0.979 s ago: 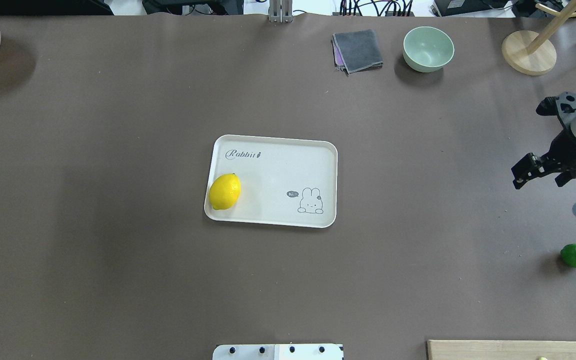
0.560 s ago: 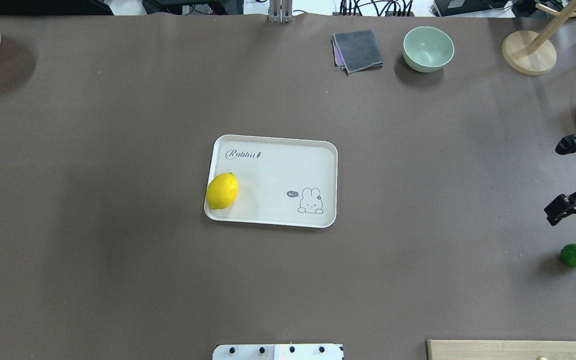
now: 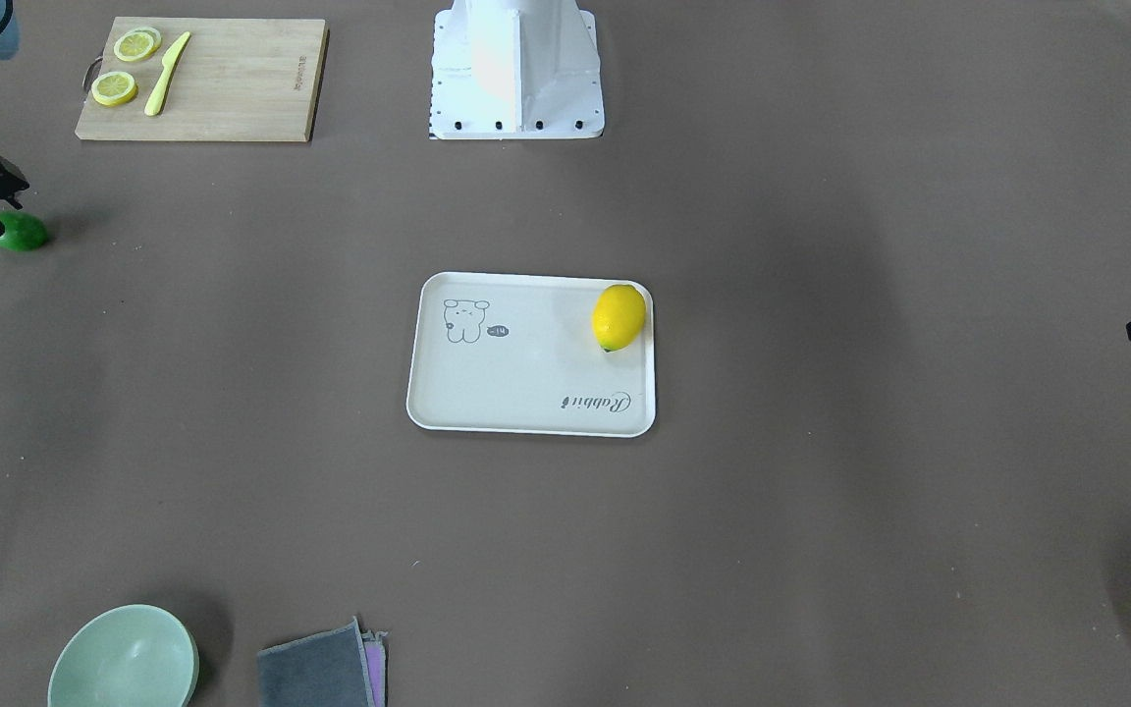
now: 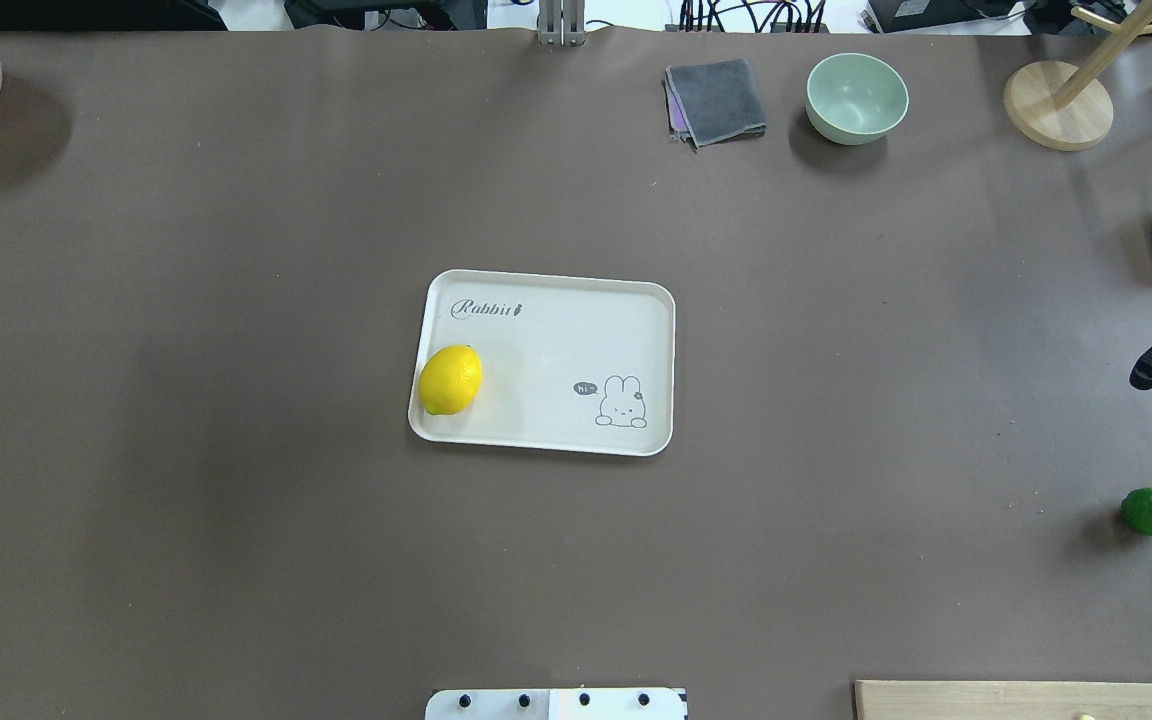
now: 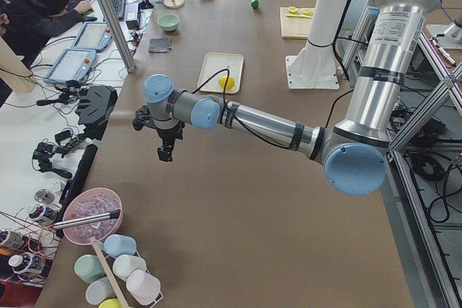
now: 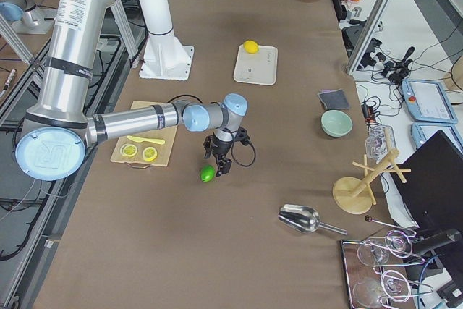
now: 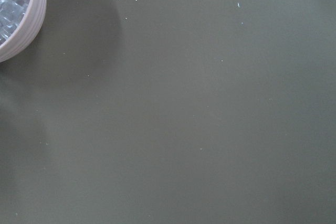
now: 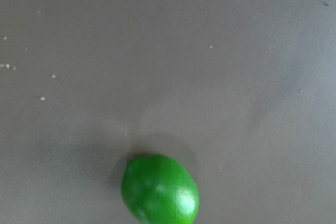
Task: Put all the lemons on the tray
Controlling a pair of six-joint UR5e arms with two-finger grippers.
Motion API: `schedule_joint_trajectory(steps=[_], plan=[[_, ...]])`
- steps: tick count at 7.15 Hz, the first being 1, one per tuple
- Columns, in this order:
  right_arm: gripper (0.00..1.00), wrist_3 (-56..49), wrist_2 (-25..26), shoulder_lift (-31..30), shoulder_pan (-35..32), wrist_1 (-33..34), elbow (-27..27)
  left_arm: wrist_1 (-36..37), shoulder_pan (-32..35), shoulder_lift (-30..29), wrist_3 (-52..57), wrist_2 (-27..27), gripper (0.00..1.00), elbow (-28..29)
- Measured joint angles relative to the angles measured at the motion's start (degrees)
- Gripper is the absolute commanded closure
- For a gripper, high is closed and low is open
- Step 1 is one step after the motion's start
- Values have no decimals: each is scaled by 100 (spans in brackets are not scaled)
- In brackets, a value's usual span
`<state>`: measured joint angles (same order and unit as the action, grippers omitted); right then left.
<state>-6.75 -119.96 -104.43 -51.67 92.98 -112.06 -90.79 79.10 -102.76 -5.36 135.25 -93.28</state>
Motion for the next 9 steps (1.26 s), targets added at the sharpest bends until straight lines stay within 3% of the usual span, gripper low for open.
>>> schedule_joint_trajectory(steps=[2,4,6,9], plan=[[8,-998,648,6,391,68,-115,0,-6,30,0,1,3,-12],[8,-1552,1126,162,787,875,-499,0,-8,50,0,1,3,-9],[8,-1824,1513,415,1042,1472,-629,-4,-8,53,0,1,3,25],[8,-1918,1888,452,1310,1550,-480,-8,-16,54,0,7,3,50]])
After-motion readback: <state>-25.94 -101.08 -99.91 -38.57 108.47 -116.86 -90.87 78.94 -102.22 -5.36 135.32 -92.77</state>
